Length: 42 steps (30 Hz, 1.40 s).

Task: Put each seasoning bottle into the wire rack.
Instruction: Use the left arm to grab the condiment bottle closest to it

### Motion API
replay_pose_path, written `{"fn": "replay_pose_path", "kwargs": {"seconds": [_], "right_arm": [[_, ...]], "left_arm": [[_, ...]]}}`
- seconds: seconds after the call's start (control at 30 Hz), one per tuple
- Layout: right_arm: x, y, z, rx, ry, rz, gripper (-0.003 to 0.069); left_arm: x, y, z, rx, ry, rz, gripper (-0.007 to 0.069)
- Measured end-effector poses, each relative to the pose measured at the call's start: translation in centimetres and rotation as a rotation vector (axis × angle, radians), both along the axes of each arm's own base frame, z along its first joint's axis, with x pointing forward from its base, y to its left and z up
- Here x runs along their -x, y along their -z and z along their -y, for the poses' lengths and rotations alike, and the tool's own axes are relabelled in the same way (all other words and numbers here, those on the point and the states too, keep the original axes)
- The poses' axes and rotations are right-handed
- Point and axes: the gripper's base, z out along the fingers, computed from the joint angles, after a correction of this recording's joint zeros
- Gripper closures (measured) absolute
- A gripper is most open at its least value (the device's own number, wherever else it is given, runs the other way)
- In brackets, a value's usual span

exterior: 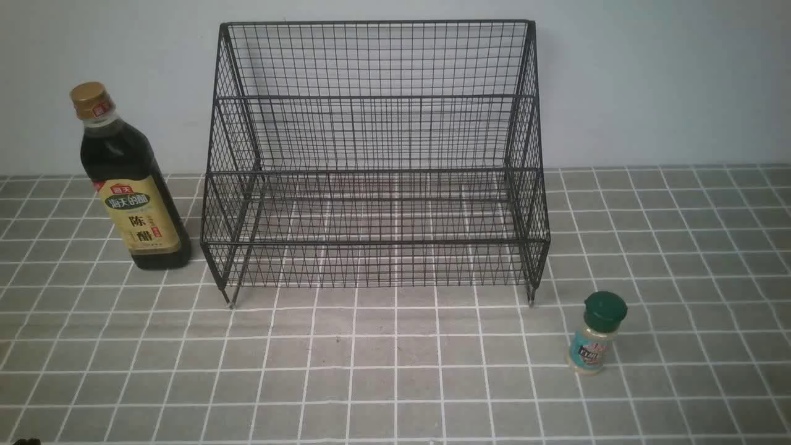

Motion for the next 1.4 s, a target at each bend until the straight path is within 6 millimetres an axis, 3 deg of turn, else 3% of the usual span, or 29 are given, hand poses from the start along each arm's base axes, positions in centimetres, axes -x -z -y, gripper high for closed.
{"fn": "replay_pose_path", "kwargs": {"seconds": [0.9, 1.07, 1.23, 1.4], "right_arm": [[0.0, 0.0, 0.0, 0.000, 0.000, 0.000, 0.0673], [0.0, 0.0, 0.0, 0.000, 0.000, 0.000, 0.0673], [0.0, 0.0, 0.0, 0.000, 0.000, 0.000, 0.0673], [0.0, 0.0, 0.0, 0.000, 0.000, 0.000, 0.0673]], "left_arm": [[0.0, -0.1, 0.0, -0.004, -0.001, 0.016, 0.0631], [-0.4, -1.6, 0.2, 0.135, -0.010, 0.189, 0.0631], [0.0, -5.2, -0.2, 0.245, -0.019, 0.589, 0.0631], [1.0, -7.4, -0.5, 0.253, -0.020, 0.857, 0.0631]]}}
